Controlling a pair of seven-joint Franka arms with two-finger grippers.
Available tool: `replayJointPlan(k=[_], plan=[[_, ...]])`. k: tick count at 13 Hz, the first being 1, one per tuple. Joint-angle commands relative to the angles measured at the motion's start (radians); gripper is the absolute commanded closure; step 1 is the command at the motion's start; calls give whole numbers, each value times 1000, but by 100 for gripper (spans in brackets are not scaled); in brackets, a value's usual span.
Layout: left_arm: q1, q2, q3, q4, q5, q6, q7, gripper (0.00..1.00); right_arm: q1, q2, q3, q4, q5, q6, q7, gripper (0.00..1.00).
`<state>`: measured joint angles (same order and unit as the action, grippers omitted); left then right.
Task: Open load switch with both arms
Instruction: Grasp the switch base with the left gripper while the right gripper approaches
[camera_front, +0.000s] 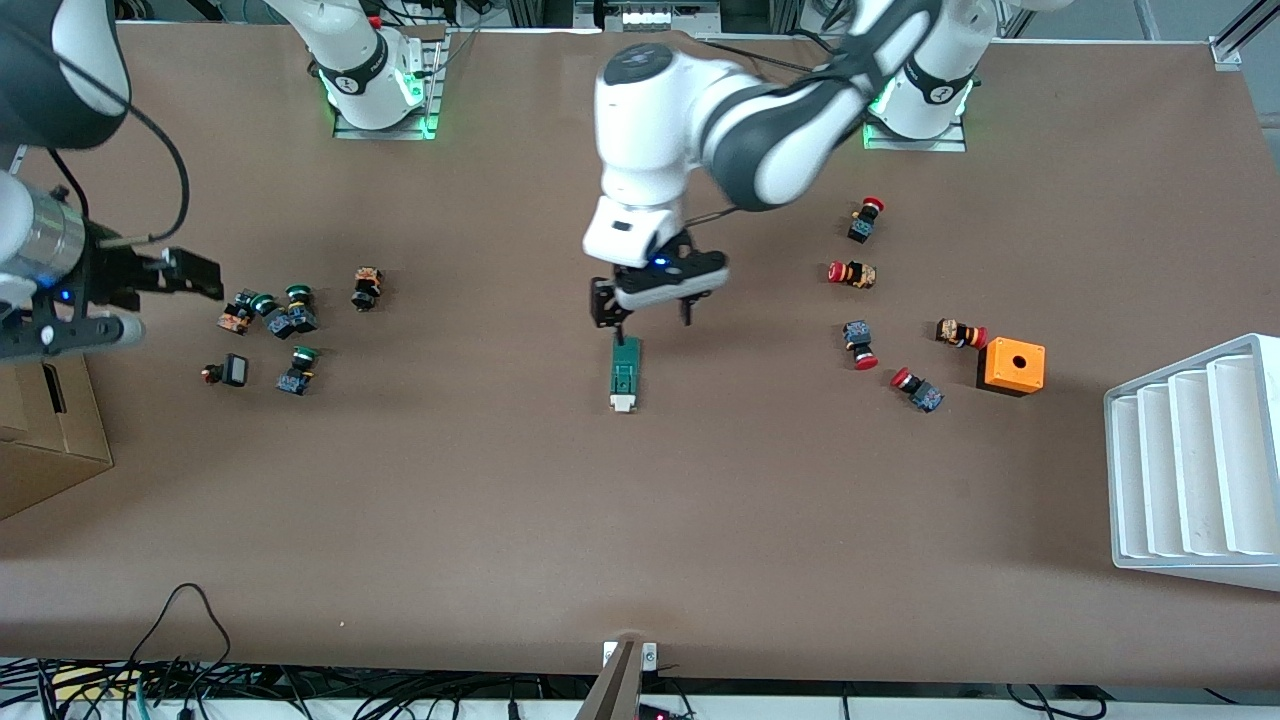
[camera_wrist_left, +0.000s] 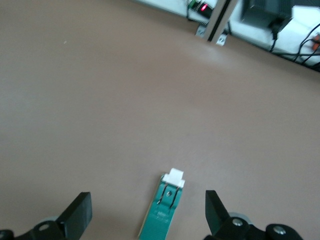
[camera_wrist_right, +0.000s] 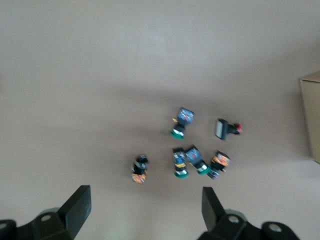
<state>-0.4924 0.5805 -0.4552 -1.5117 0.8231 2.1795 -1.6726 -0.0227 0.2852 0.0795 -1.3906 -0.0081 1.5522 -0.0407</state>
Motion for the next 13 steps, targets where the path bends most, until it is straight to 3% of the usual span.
replayJointPlan(k=[1,4,8,13], plan=[[-17,80,-65,-30,323,13,-236,0,3,216,9,256,78,-27,195,3],[-38,162,-96,-85,659,13,-470,0,53,348,9,352,154,-8,438,3],[-44,225,-89,-212,1077,0,-744,0,119,471,6,361,273,95,795,3],[-51,340,-86,-219,1287,-122,-837,0,222,575,-3,363,362,256,1184,6]])
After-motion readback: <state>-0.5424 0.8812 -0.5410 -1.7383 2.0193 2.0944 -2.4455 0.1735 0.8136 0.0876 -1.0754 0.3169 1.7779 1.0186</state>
